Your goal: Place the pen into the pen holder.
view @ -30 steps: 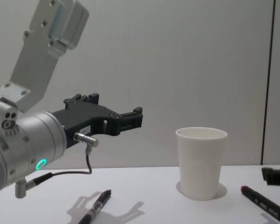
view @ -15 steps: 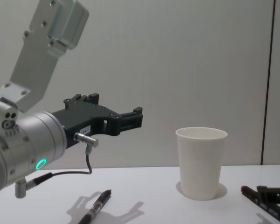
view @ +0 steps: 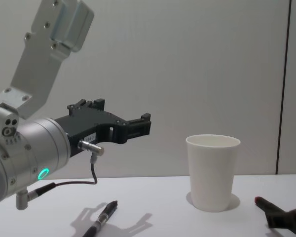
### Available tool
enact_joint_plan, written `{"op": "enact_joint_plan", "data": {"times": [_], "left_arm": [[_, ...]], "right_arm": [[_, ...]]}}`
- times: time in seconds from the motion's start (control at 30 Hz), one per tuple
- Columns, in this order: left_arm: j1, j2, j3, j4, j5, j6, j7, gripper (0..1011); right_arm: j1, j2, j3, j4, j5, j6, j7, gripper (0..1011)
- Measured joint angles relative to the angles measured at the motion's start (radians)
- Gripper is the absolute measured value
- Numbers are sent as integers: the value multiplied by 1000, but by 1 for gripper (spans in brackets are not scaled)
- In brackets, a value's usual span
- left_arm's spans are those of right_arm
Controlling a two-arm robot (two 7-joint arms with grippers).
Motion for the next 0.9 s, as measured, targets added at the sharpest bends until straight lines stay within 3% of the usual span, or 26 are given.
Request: {"op": "enact_joint_plan", "data": {"times": [0.9], "left_arm": [[0,0,0,0,0,0,0,1001]], "right_arm": [[25,-37,-8,61,-17,-16,11,1001]]}}
